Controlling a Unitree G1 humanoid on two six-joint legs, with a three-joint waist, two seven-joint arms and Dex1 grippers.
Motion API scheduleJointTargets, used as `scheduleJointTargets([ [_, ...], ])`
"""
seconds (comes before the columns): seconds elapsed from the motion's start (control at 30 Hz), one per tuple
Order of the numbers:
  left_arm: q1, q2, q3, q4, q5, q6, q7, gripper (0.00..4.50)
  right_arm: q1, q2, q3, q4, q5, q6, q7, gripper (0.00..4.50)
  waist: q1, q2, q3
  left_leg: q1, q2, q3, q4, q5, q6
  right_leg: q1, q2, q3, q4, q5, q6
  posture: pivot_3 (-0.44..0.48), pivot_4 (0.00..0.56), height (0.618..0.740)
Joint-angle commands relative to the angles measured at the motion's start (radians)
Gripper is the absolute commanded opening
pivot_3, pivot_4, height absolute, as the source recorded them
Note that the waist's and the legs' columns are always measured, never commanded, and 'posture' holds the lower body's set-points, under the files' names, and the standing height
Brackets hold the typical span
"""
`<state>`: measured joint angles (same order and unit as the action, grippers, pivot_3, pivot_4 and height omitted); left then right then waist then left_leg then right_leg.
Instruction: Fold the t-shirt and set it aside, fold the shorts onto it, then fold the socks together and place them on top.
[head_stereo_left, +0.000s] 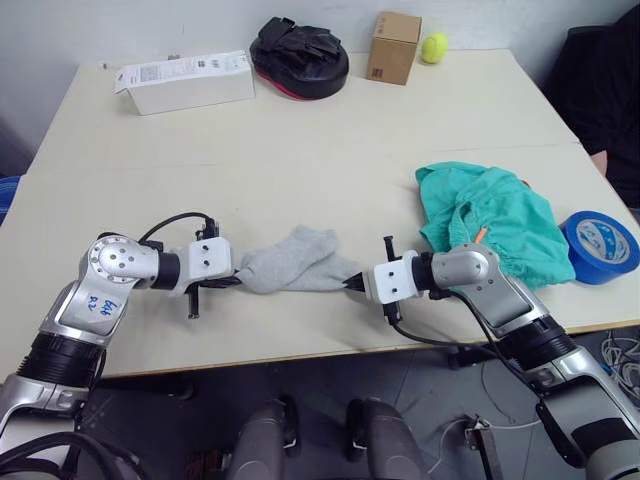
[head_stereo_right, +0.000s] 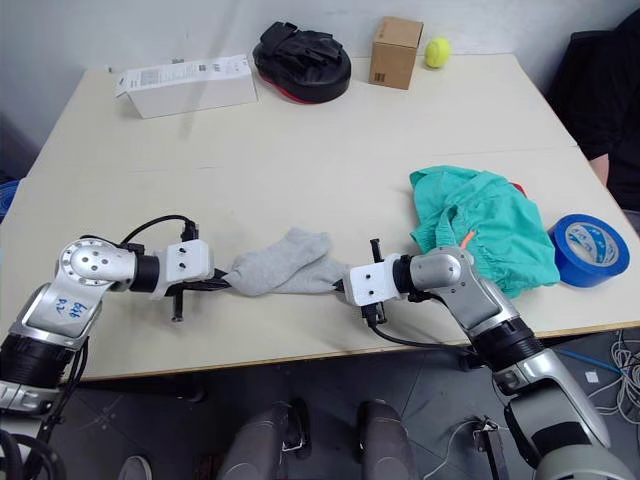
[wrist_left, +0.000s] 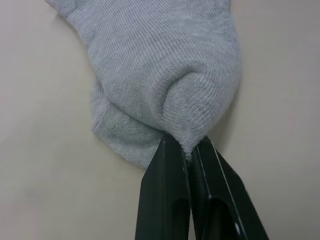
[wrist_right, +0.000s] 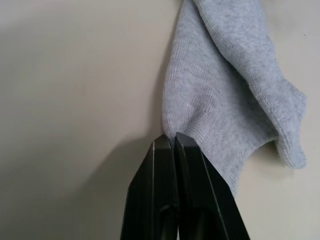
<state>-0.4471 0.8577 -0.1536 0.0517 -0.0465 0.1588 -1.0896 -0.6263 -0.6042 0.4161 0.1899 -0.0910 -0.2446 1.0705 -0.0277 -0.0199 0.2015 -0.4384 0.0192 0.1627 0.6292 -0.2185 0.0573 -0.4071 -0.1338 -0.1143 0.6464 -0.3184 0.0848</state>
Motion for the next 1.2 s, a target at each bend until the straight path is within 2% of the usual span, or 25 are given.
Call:
scheduleJointTargets([
  [0.03,0.033,-0.006,0.021,-0.040,-0.037,0.049,-0.011,1.04,0.006,-0.006,-0.055,-0.070,0.043,0.030,0.006,1.32,0.000,0.000,0.000,0.000,0.000,0.000,0.000,0.000,0.000,0.000,0.000,0.000,0.000,0.000,0.000,0.000,0.150,0.740],
  [0.07,0.042,0.000,0.031,-0.061,-0.050,0.066,-0.020,1.27,0.008,-0.010,-0.066,-0.089,0.057,0.040,0.006,1.55,0.000,0.000,0.000,0.000,0.000,0.000,0.000,0.000,0.000,0.000,0.000,0.000,0.000,0.000,0.000,0.000,0.150,0.740],
  [0.3,0.118,0.073,0.140,-0.250,-0.198,0.237,-0.084,3.40,-0.009,-0.049,-0.134,-0.199,0.143,0.138,0.064,3.92,-0.001,0.000,0.000,0.000,0.000,-0.001,0.000,0.000,0.000,0.000,0.000,0.000,0.000,0.000,0.000,0.000,0.150,0.740],
  [0.33,0.129,0.073,0.155,-0.280,-0.222,0.247,-0.086,3.67,-0.020,-0.046,-0.135,-0.193,0.143,0.146,0.068,3.94,-0.001,0.000,0.000,-0.001,0.001,-0.001,0.000,0.000,0.000,0.000,0.000,0.000,0.000,0.000,0.000,0.000,0.150,0.740],
  [0.4,0.147,0.065,0.168,-0.332,-0.249,0.250,-0.079,3.67,-0.043,-0.034,-0.128,-0.161,0.128,0.140,0.067,3.94,-0.001,0.000,0.000,0.000,0.000,-0.001,0.000,0.000,0.000,0.000,0.000,0.000,-0.001,0.000,0.000,0.000,0.150,0.740],
  [0.53,0.171,0.065,0.115,-0.363,-0.171,0.197,-0.040,3.67,-0.115,0.014,-0.090,-0.021,0.036,0.065,0.018,3.94,-0.002,0.000,0.000,0.000,0.000,0.000,0.000,0.000,-0.001,0.000,0.000,0.000,0.000,0.000,0.000,0.000,0.150,0.740],
  [0.63,0.167,0.066,0.100,-0.321,-0.122,0.164,-0.009,3.67,-0.164,0.053,-0.069,0.080,-0.015,0.013,-0.009,3.94,-0.003,0.000,0.000,0.000,0.000,0.000,0.000,0.000,-0.001,0.000,0.000,0.000,0.000,0.000,0.000,0.000,0.150,0.740],
  [0.8,0.151,0.080,0.139,-0.203,-0.088,0.097,0.020,3.67,-0.208,0.095,-0.055,0.175,-0.050,-0.051,-0.028,3.94,-0.003,0.000,0.000,-0.001,0.000,0.000,0.000,0.000,0.000,-0.001,0.001,0.000,0.000,0.000,0.000,0.000,0.150,0.740],
  [1.0,0.159,0.076,0.211,-0.197,-0.192,0.170,-0.012,3.67,-0.223,0.120,-0.055,0.203,-0.060,-0.086,-0.028,3.94,-0.004,0.000,0.000,-0.001,0.000,0.000,0.000,0.000,0.000,-0.001,0.001,0.000,0.000,0.000,0.000,0.000,0.150,0.740],
  [1.13,0.183,0.079,0.243,-0.268,-0.244,0.189,-0.030,4.48,-0.237,0.134,-0.054,0.229,-0.070,-0.105,-0.030,3.94,-0.005,0.000,0.000,-0.001,0.000,0.000,0.000,0.000,0.000,-0.001,0.001,0.000,0.001,0.000,0.000,0.000,0.150,0.740],
  [1.2,0.183,0.070,0.235,-0.310,-0.244,0.203,-0.009,4.48,-0.248,0.140,-0.050,0.255,-0.082,-0.124,-0.036,3.94,-0.005,0.000,0.000,-0.001,0.000,0.000,0.000,0.000,-0.001,-0.001,0.001,0.000,0.001,0.000,0.000,0.000,0.150,0.740],
])
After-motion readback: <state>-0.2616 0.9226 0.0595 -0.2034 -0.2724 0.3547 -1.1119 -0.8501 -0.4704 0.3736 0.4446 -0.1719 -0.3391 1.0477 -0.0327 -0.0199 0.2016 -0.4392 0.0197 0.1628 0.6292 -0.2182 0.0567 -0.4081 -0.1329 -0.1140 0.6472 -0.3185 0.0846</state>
